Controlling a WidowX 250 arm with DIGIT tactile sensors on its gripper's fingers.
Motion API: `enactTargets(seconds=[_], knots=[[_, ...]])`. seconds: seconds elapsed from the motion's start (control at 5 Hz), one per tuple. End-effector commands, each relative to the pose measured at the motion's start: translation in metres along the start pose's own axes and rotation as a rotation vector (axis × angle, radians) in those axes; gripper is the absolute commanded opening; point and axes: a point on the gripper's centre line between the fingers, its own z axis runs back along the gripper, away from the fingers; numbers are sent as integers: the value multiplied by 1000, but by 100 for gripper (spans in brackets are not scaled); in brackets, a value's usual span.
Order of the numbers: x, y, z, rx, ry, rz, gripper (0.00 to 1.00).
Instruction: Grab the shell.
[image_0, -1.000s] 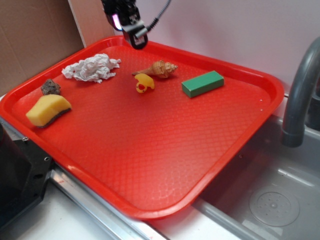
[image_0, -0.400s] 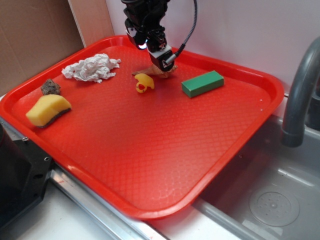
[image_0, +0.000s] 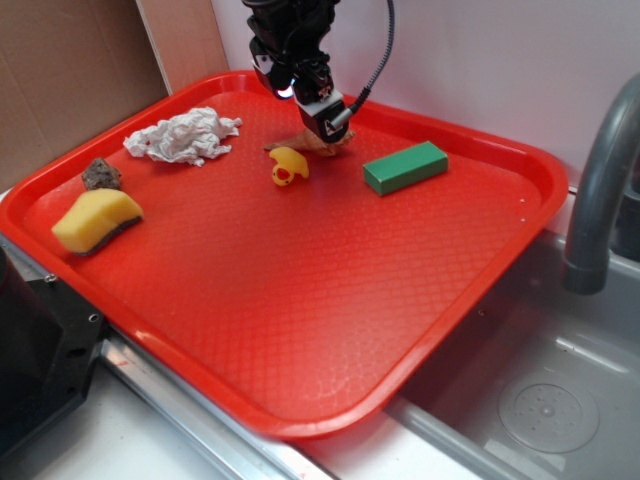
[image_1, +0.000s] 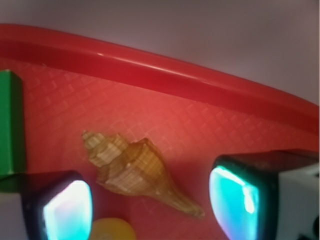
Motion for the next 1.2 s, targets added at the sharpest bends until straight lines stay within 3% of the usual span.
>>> enactTargets(seconds=[0.0,0.2,0.4,0.6,0.8,1.0], knots=[[0,-30,-26,-68,154,-123,100],[0,-34,-39,-38,181,-149,100],[9,-33,-27,-11,141,-123,0],[15,-28,-7,10,101,-65,0],[0,-31,48,19,81,63,0],[-34,-49,108,-41,11,82,0]])
